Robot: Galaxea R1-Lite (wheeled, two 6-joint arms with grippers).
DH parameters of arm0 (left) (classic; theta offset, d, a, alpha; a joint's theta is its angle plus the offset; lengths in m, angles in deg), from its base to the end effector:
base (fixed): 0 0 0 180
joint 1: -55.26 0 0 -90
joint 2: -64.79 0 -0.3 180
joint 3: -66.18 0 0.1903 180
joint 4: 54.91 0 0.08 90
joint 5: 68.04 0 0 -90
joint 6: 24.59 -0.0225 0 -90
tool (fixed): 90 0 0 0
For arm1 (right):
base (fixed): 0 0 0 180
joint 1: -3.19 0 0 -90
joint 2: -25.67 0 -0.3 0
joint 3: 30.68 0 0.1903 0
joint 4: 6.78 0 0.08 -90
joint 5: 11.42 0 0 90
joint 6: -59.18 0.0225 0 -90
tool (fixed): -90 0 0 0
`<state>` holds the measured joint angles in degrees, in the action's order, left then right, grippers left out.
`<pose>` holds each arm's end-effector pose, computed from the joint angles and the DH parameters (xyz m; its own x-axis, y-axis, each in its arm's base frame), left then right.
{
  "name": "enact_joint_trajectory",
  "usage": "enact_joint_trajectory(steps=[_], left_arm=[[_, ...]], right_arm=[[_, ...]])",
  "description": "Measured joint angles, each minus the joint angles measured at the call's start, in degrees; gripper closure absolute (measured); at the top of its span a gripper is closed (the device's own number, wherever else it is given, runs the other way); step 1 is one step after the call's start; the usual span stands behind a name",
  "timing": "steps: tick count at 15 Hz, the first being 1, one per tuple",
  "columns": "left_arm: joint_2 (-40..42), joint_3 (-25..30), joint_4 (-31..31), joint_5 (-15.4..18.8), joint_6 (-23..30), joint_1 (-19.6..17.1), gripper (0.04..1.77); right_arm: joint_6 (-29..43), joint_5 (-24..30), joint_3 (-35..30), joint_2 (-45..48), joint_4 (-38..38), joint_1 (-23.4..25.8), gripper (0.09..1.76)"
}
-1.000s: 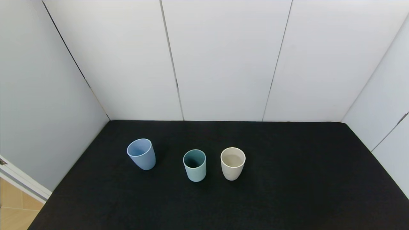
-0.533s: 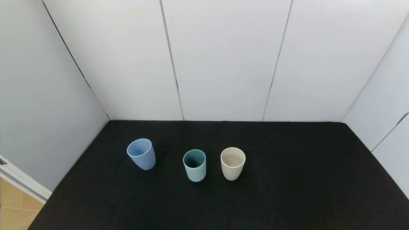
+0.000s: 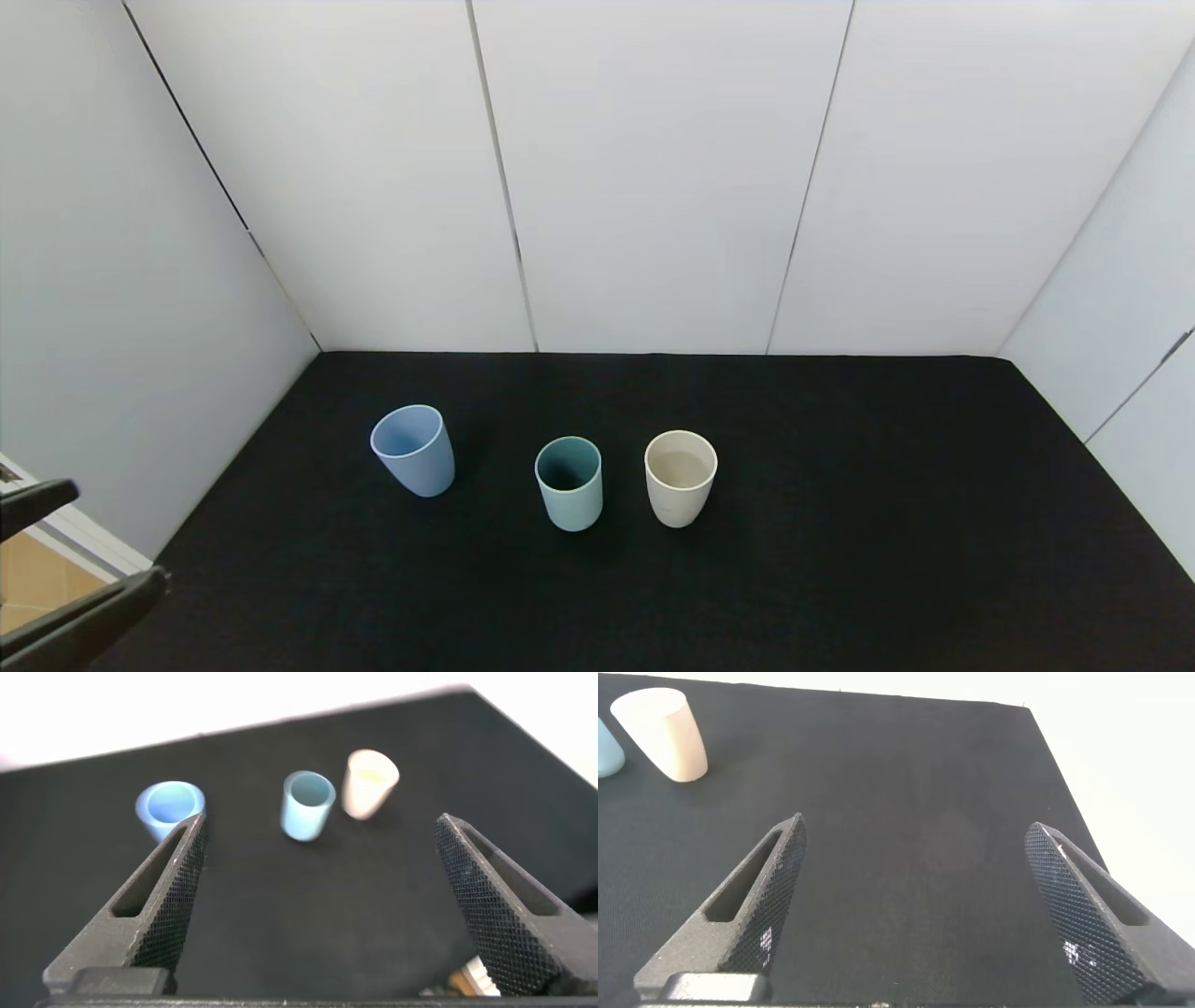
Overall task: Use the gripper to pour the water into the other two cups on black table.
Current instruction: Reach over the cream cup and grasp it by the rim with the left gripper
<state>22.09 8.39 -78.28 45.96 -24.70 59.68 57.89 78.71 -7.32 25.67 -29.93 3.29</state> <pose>0.0619 -0.0140 0.2385 0.8700 -0.4752 -0.1316 0.4720 0.8798 -0.0567 -0.0228 0.0001 0.0758 1.0000 0.0005 0.0037 -0.0004 0.9997 -0.0225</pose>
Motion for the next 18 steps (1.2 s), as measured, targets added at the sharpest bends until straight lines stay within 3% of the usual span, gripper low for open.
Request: enact_joint_trajectory(steps=[4,9,14,18], left_arm=[[-13.67,-4.13,1.49,-1.46,-3.8,10.34,0.09],[-26.88,-4.88,7.8,-6.01,-4.33,21.76,0.09],[-37.05,-4.9,13.06,-6.62,-3.94,27.87,0.09],[-46.67,-3.61,25.47,-11.47,-3.88,30.68,0.09]], right_arm=[[0.0,0.02,0.0,0.0,0.0,0.0,0.14],[0.0,0.02,0.0,0.0,0.0,0.0,0.14],[0.0,0.02,0.0,0.0,0.0,0.0,0.14],[0.0,0.02,0.0,0.0,0.0,0.0,0.14]])
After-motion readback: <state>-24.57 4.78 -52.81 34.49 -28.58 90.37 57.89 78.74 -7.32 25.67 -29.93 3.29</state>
